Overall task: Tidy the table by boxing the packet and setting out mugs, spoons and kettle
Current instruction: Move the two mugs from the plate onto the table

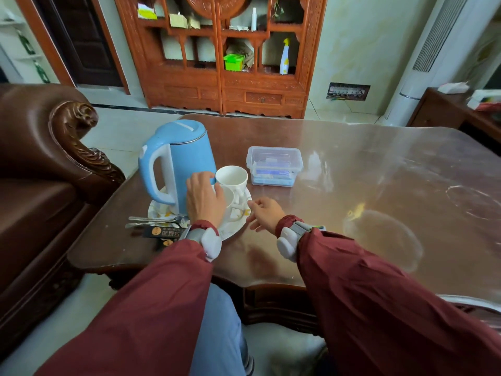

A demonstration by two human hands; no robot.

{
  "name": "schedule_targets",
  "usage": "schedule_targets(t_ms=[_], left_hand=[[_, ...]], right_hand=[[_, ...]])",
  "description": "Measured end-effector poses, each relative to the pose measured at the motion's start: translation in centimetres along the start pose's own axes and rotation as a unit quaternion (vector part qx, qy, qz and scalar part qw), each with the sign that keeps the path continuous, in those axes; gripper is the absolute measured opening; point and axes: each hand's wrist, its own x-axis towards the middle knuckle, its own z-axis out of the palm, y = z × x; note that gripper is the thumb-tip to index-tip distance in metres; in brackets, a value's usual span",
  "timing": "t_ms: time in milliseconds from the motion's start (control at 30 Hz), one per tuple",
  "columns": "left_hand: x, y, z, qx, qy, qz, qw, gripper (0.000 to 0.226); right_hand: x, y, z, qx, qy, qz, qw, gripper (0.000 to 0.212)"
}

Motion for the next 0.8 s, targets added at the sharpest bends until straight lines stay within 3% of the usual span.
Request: schedule_targets(t_ms=[200, 400, 533, 800], left_hand=[[-1.5, -2.4, 0.2, -0.027, -0.051, -0.099, 0.993, 0.034], [-1.3, -4.0, 0.9, -0.043, -0.161, -0.214, 0.962, 0.036], [-1.0, -4.1, 0.8, -0.03, -0.174, -0.192, 0.965, 0.035], [-2.7, -2.7, 0.0, -0.045, -0.119, -0.129, 0.983, 0.031]], right_hand=[[-0.7, -0.7, 1.7, -0.005, -0.045, 0.026, 0.999, 0.036], [-0.7, -1.0, 1.8, 0.048, -0.069, 0.062, 0.994, 0.032], [-0.8, -0.2, 2.0, -0.03, -0.095, 0.021, 0.995, 0.032], [-1.4, 1.8, 0.9, -0.046, -0.028, -0.07, 0.996, 0.022]])
